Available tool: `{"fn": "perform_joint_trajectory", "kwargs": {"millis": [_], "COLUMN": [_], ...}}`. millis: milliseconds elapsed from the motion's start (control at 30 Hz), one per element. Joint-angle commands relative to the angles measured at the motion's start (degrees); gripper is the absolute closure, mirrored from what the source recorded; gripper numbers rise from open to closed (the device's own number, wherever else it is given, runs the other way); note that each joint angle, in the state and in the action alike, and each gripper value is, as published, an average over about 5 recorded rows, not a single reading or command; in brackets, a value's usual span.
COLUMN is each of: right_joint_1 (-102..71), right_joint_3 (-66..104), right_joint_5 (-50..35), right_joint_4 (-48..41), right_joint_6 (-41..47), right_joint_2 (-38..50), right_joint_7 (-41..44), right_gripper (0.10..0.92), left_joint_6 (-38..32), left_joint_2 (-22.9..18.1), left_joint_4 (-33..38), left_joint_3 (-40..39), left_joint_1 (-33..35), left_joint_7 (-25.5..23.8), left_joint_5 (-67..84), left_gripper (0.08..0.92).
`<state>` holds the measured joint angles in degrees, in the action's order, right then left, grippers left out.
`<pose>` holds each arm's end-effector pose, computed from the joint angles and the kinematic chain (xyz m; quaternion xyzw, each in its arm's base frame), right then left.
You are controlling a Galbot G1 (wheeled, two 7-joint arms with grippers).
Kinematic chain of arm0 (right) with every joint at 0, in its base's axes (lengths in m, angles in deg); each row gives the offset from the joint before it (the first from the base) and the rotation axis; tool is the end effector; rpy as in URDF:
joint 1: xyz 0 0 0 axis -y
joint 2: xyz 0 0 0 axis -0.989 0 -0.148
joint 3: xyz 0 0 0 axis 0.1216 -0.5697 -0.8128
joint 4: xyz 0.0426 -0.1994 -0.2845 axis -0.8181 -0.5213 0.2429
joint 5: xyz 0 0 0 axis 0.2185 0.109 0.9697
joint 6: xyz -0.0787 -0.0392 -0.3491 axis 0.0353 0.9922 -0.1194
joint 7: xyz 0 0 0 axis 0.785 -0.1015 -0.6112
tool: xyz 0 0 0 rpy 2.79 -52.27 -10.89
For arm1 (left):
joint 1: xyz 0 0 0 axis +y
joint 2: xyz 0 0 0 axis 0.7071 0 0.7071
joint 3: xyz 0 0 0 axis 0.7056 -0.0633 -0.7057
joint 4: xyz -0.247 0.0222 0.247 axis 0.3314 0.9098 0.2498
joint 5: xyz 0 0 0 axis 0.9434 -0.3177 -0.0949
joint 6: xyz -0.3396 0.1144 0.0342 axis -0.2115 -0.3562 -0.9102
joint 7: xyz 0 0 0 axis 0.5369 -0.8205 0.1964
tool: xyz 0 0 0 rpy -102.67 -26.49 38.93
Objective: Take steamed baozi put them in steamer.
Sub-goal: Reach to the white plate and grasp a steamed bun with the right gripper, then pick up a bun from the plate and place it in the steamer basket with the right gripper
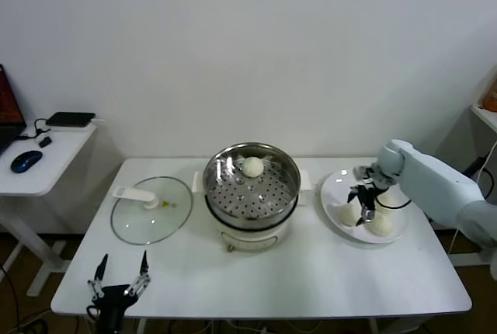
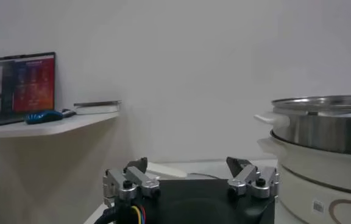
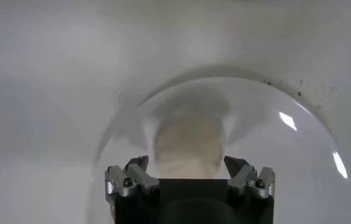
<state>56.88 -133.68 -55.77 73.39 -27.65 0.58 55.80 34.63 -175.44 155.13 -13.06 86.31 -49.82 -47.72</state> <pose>0.5969 -0.1815 -0.2434 0.5315 -0.5359 0.4875 0.4389 0.1086 0.0671 -0.3653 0.0710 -0.9965 -0.0359 0.0271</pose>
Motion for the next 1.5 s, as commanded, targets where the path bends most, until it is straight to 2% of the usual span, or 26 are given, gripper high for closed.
{"fn": "perform_joint_trajectory", "kwargs": {"millis": [33, 333, 567, 867, 1167, 1500], "right_joint_1": [-0.99, -1.32, -1.38, -0.30, 13.37, 33.39], "right_joint_3": [1.97, 2.59, 2.71, 2.02, -8.69, -22.50], "right_joint_5": [1.27, 1.25, 1.26, -0.46, -11.41, -29.93], "right_joint_4": [-2.27, -2.49, -2.28, -0.20, 8.45, 10.46], "right_joint_6": [-0.40, -0.21, -0.09, 0.33, 1.97, 4.02], "right_joint_2": [-1.35, -1.89, -1.70, -0.75, 3.78, 1.47], "right_joint_7": [-0.14, 0.11, 0.43, 0.61, 1.48, 3.44], "right_gripper": [0.203, 0.210, 0.308, 0.338, 0.345, 0.338], "left_joint_6": [-0.06, -0.11, -0.28, -0.52, -0.66, -0.30], "left_joint_2": [-0.01, -0.01, -0.02, -0.05, -0.12, -0.48], "left_joint_4": [-0.13, -0.20, -0.31, -0.32, -0.36, 0.35], "left_joint_3": [0.02, 0.08, 0.08, 0.18, 0.25, -0.27], "left_joint_1": [-0.01, 0.02, 0.10, 0.30, 0.26, 0.15], "left_joint_7": [0.01, 0.03, 0.08, 0.16, 0.24, 0.23], "left_joint_5": [0.05, 0.10, 0.19, 0.25, 0.28, -0.18], "left_gripper": [0.177, 0.177, 0.177, 0.177, 0.177, 0.177]}}
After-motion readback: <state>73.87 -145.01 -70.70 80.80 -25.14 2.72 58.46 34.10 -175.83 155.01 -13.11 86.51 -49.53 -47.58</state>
